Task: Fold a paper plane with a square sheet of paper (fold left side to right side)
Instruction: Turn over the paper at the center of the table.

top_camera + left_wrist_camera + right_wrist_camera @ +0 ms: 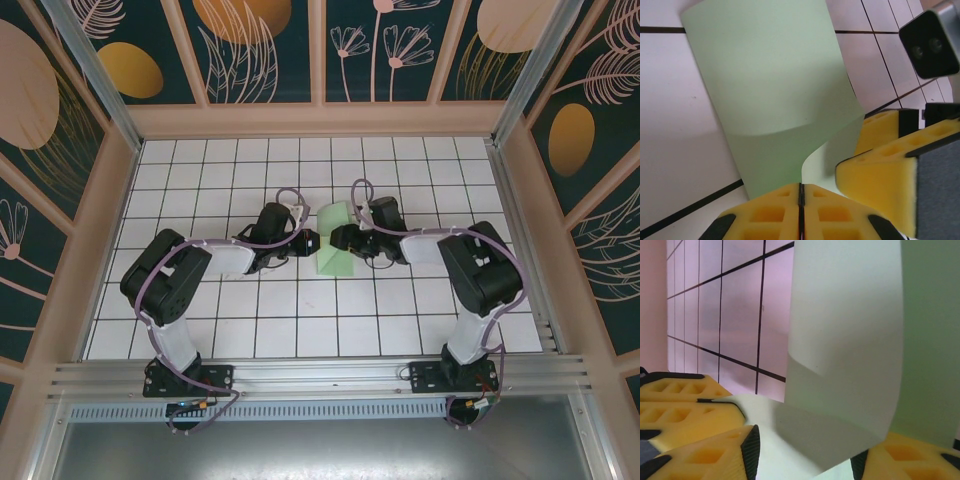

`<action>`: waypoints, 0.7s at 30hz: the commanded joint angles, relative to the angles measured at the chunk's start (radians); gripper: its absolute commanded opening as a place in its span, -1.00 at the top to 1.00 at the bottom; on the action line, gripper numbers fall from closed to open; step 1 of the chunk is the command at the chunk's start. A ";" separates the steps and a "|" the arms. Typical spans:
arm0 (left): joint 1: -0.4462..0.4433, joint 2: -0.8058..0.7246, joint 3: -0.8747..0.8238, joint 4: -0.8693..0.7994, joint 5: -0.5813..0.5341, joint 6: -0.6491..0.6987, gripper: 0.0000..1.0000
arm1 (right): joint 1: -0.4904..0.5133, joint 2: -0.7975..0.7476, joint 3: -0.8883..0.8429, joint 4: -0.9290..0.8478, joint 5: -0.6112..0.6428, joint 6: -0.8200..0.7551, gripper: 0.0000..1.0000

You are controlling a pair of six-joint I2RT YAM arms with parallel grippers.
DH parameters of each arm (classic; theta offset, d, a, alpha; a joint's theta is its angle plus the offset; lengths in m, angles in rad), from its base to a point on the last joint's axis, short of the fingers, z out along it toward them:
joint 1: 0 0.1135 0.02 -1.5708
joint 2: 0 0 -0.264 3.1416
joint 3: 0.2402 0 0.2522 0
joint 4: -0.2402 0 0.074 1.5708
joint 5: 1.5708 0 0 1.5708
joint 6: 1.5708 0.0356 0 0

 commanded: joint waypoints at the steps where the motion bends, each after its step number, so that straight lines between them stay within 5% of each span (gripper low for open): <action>1: 0.002 -0.029 -0.012 0.004 -0.024 -0.002 0.67 | 0.011 0.022 0.034 0.024 -0.016 -0.008 0.07; 5: 0.007 -0.053 -0.017 -0.015 -0.067 -0.008 0.34 | 0.014 0.018 0.036 0.030 -0.011 -0.020 0.56; 9: 0.024 -0.144 -0.070 0.021 -0.083 -0.036 -0.25 | -0.001 -0.034 0.034 0.019 0.011 -0.055 0.96; 16: 0.070 -0.337 -0.154 0.110 -0.022 -0.126 -0.91 | -0.084 -0.224 -0.018 0.116 -0.109 -0.115 1.00; 21: 0.083 -0.428 -0.163 0.283 0.126 -0.240 -0.97 | -0.168 -0.373 -0.040 0.211 -0.278 -0.081 1.00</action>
